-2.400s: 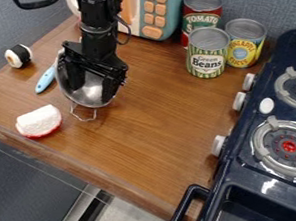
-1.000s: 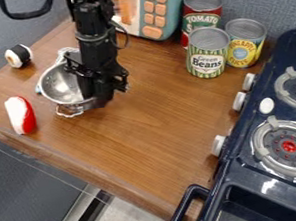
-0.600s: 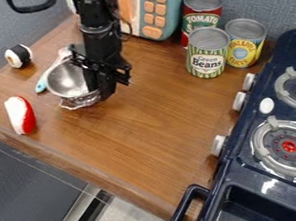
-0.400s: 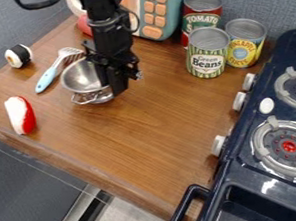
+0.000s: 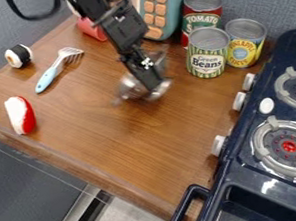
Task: Put the silver bowl on the middle right side of the table
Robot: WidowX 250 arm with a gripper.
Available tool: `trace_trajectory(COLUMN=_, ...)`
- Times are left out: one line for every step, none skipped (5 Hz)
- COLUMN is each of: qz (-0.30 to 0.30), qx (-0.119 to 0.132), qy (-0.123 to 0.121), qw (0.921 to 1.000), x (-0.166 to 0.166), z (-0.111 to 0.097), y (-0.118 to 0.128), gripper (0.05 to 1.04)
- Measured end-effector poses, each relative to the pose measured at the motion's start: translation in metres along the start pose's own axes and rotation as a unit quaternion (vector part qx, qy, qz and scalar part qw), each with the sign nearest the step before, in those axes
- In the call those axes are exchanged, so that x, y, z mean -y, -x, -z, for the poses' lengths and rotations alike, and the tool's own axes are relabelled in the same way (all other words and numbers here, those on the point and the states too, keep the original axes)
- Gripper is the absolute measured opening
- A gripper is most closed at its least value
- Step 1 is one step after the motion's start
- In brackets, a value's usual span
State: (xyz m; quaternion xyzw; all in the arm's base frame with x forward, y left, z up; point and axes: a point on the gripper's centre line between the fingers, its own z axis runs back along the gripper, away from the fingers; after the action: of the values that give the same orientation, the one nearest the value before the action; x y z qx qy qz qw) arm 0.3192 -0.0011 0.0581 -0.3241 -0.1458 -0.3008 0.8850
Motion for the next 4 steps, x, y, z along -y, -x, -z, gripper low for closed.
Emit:
trace_trajectory(qz=-0.004, qx=0.031, qy=0.021, qw=0.9993, x=0.0047, z=-0.0002, y=0.0097, gripper=0.094)
trace_trajectory(qz=-0.015, qx=0.065, qy=0.038, qw=0.997, x=0.004, z=0.0008, y=0.0162, gripper=0.089)
trace_trajectory(qz=-0.015, qx=0.065, qy=0.028, qw=0.9974, x=0.0027, z=0.0006, y=0.0168, gripper=0.089)
trace_trajectory(qz=-0.01, qx=0.044, qy=0.012, qw=0.9989, x=0.0046, z=0.0037, y=0.0157, gripper=0.125)
